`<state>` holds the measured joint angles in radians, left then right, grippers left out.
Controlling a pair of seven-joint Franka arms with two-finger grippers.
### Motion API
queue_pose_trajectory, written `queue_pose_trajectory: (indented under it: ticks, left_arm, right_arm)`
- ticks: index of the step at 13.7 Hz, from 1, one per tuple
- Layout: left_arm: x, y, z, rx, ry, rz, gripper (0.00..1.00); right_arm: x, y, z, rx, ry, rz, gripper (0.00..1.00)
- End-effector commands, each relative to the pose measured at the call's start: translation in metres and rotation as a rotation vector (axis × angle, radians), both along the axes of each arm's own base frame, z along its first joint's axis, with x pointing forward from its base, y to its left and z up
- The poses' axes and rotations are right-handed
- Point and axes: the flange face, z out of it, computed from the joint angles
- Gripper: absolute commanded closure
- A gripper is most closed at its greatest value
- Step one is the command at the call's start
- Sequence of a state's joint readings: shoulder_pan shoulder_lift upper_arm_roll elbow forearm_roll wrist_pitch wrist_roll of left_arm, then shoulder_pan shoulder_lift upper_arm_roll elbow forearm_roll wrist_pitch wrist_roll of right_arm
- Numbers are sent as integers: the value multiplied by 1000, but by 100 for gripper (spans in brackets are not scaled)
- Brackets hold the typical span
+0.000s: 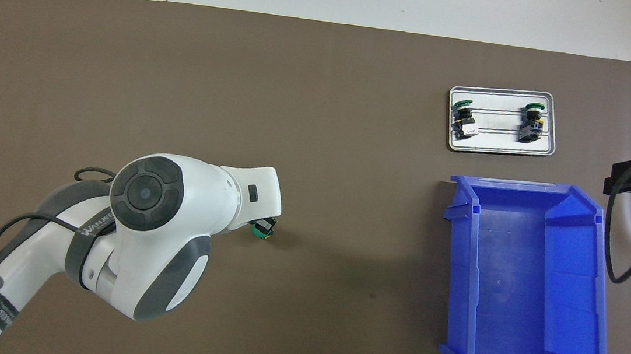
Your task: Place and press button with both arms
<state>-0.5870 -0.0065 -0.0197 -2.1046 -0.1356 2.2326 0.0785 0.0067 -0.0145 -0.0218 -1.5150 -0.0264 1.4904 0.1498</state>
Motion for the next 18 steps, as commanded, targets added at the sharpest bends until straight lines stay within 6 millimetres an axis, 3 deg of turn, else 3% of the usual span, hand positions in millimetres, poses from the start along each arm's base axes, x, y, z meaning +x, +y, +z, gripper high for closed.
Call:
queue_pose_trajectory:
  ticks: [1,7,18]
  left_arm:
    - [-12,2,-19,38,25,40,100]
    - [-30,-6,-51,91,71,166,100]
    - [-24,-19,-90,136,65,158,100]
  right_arm:
    - [-2,-1,0,-4,3,23,0]
    - [-2,-1,0,-4,3,23,0]
    - [-2,-1,0,-4,3,23,0]
